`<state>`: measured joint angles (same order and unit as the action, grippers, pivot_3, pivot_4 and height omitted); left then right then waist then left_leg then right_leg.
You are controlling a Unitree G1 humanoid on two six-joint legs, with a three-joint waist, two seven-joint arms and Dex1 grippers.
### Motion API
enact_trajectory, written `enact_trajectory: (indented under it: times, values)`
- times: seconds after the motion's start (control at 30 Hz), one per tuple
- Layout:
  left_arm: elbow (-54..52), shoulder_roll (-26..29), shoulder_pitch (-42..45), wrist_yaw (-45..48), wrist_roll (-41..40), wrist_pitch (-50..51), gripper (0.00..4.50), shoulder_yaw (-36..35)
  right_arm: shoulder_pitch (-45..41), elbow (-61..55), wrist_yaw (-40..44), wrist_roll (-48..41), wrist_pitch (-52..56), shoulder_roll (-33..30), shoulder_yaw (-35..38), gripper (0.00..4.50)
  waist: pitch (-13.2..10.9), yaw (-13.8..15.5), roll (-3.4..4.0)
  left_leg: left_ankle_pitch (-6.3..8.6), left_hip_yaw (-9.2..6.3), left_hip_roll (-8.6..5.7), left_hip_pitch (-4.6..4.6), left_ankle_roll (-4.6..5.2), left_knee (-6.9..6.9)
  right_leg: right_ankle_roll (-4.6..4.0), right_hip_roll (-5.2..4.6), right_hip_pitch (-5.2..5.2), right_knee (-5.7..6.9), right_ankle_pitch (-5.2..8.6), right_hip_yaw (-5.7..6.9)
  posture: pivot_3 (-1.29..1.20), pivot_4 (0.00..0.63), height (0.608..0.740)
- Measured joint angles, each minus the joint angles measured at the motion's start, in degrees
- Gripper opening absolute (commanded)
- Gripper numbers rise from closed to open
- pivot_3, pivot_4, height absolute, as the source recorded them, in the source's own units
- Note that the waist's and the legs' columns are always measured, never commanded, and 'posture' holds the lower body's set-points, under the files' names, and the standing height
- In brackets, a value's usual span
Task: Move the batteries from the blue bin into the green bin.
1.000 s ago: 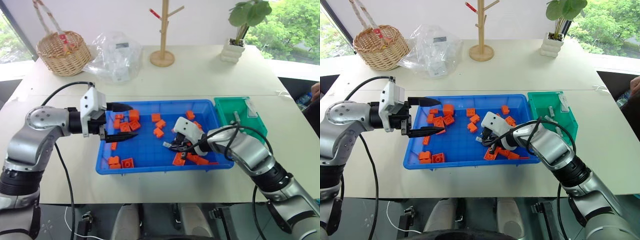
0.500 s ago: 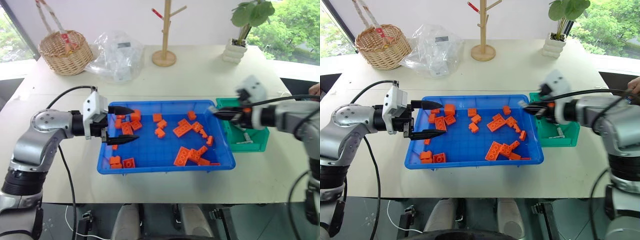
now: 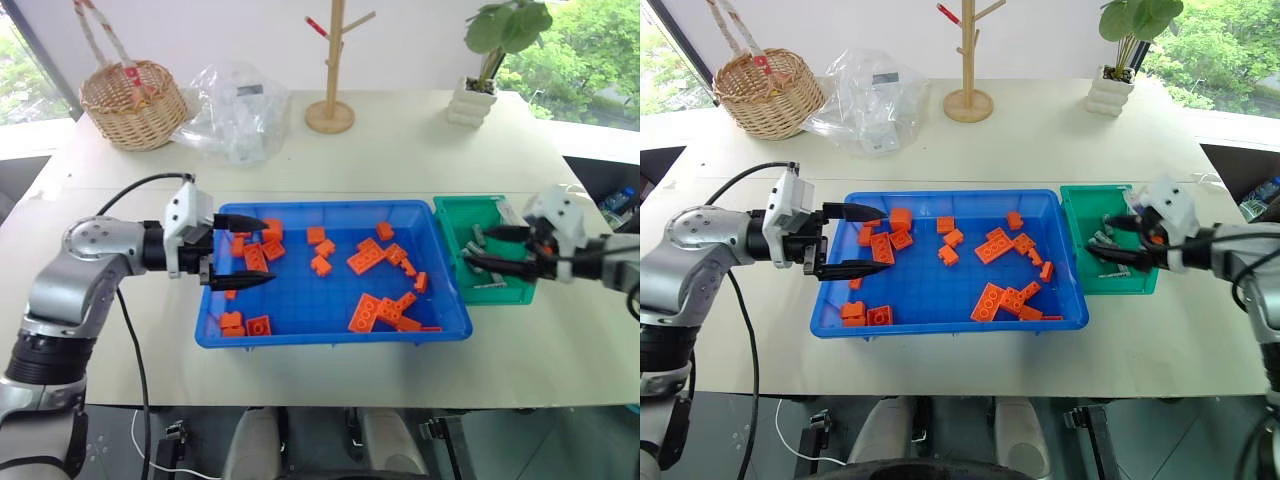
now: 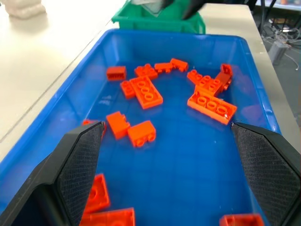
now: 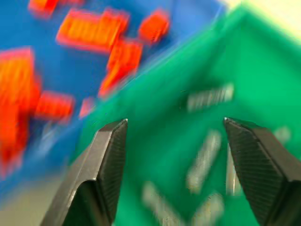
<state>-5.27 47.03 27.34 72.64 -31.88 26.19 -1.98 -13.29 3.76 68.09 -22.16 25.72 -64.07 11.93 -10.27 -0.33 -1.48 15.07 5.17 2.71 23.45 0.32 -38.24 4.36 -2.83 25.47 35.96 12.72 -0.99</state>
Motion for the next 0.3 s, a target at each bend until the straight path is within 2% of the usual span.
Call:
enact_trajectory:
  times: [0.13,0.3]
  values:
    - [2.9,2.3,2.9,1.6,-1.4,1.0,4.50,-2.8,-0.3,10.0,8.8,-0.5,-7.3,-4.9,5.3,3.36,0.0,-0.7,0.03,0.00,0.07,0.01,-0.17,0.00,0.00,-0.03,0.02,-0.09,0.01,0.01,-0.08,0.00,0.150,0.736]
    - [8.1,2.5,4.1,1.9,-1.3,1.0,4.50,-4.1,-1.7,23.1,15.0,-0.3,-15.0,-5.7,7.2,3.36,0.0,-0.7,0.02,0.00,0.03,0.10,-0.23,0.00,0.03,-0.03,0.15,-0.09,0.12,0.00,-0.05,0.00,0.150,0.736]
